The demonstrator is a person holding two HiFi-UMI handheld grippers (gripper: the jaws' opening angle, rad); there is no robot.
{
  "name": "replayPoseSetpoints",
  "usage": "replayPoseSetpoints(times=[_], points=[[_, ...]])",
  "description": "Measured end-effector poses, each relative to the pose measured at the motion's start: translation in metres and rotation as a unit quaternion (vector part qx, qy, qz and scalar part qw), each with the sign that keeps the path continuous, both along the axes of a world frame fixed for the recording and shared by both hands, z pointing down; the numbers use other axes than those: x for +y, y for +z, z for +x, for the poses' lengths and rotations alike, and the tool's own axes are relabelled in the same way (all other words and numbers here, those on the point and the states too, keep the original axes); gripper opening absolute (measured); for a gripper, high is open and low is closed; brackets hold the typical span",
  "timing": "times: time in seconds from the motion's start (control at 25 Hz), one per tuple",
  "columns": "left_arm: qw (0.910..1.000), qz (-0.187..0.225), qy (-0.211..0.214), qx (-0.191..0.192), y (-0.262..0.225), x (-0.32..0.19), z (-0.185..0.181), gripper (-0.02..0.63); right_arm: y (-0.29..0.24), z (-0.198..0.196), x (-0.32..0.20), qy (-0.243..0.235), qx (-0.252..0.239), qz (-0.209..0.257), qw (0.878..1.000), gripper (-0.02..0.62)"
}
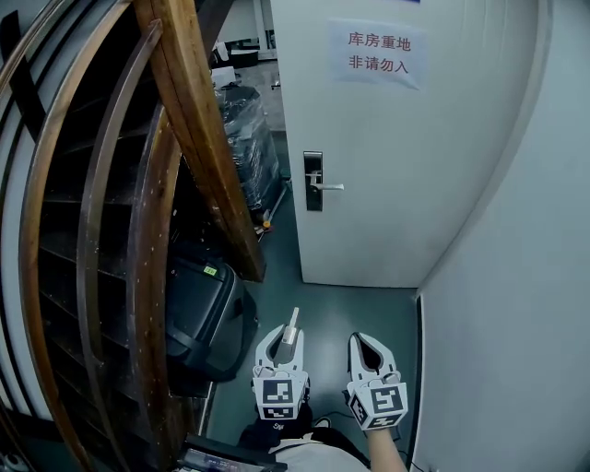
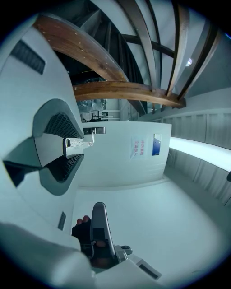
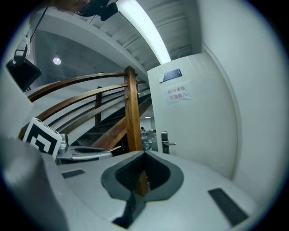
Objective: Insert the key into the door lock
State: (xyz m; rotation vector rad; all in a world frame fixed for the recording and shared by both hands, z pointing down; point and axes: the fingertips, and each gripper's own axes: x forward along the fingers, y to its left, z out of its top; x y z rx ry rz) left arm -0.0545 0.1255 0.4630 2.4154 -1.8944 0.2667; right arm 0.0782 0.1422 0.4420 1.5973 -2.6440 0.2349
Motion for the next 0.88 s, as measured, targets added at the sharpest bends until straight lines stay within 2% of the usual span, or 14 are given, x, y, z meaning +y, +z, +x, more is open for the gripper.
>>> replayPoseSetpoints(times=[0.4, 0.88], points=[[0.9995, -0.01, 0.027, 0.013, 0.009, -0.109, -0.006, 0.117, -0.01, -0.016, -0.099, 0.025, 0.004, 0.007, 1.0, 0.006], [0.9986, -0.035, 0.038, 0.01, 0.035, -0.206, -0.029, 0.117, 0.012, -0.049, -0.184, 0.027, 0.005, -0.02, 0.999, 0.006]])
